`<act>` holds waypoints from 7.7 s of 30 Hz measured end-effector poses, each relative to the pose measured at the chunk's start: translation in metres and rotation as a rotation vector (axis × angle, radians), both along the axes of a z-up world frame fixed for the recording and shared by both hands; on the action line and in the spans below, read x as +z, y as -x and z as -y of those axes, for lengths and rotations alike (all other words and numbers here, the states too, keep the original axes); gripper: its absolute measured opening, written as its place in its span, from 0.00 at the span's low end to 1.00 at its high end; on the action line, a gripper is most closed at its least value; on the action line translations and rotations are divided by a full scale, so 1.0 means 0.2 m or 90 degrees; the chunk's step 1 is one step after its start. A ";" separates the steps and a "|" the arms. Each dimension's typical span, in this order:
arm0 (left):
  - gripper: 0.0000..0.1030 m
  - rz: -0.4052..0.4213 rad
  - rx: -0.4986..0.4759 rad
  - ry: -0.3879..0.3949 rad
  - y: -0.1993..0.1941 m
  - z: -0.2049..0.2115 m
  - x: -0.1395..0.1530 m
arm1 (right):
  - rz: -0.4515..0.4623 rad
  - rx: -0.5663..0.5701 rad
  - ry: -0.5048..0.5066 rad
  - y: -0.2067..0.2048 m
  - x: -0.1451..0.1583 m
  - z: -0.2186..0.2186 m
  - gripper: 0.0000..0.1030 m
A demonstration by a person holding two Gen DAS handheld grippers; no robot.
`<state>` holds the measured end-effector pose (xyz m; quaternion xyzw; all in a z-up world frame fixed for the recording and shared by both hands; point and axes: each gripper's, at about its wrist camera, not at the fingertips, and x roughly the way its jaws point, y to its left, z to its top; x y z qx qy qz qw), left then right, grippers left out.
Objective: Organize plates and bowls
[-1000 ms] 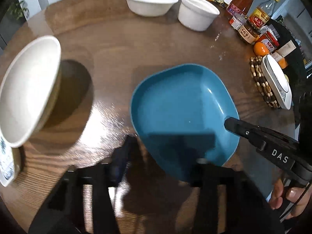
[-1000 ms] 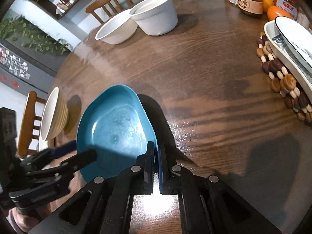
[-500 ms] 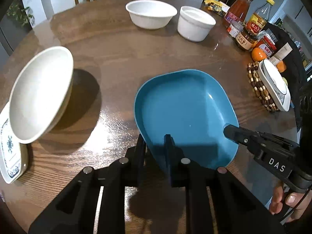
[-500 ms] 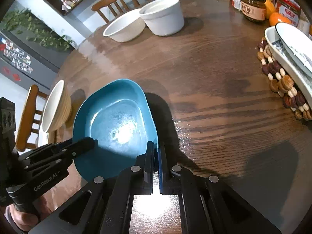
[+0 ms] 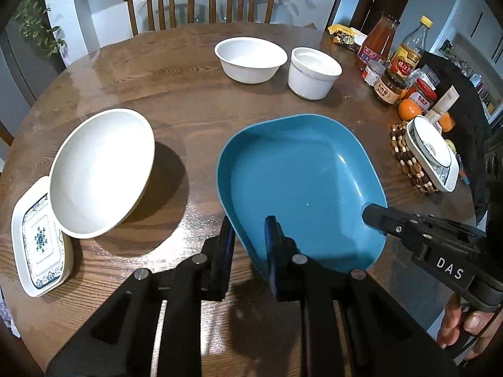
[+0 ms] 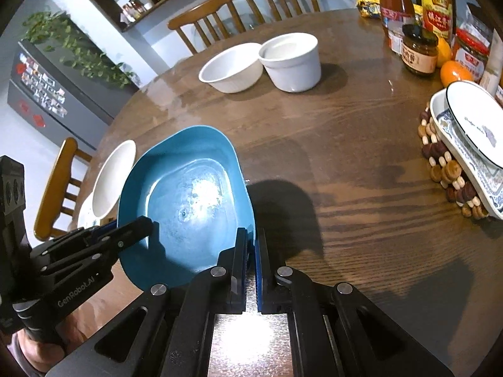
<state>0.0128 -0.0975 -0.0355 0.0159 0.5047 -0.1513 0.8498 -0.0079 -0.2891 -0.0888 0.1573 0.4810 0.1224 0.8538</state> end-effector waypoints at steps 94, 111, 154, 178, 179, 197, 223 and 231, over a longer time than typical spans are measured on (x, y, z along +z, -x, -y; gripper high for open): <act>0.55 -0.047 0.315 -0.077 -0.01 -1.40 -0.13 | -0.051 0.362 0.119 -0.24 -0.09 -1.60 0.23; 0.63 -0.006 0.290 -0.034 -0.03 -1.25 0.01 | 0.025 0.297 0.064 -0.19 0.16 -1.26 0.35; 0.27 -0.005 0.182 -0.046 -0.37 -0.76 -0.07 | 0.000 0.173 0.072 -0.47 -0.06 -0.88 0.17; 0.25 -0.018 0.141 -0.058 -0.10 -0.64 -0.08 | -0.047 0.190 0.065 -0.21 -0.08 -0.76 0.15; 0.28 -0.018 0.143 -0.057 -0.10 -0.63 -0.08 | -0.048 0.188 0.062 -0.21 -0.08 -0.75 0.15; 0.77 0.035 0.153 -0.038 -0.01 -0.45 0.15 | 0.031 0.100 0.026 -0.14 0.18 -0.31 0.25; 0.78 0.077 0.151 -0.010 -0.73 0.13 0.43 | 0.083 0.083 0.120 -0.82 0.63 0.05 0.25; 0.78 -0.005 0.196 0.009 -0.92 0.14 0.18 | 0.000 0.111 0.105 -1.15 0.32 -0.02 0.25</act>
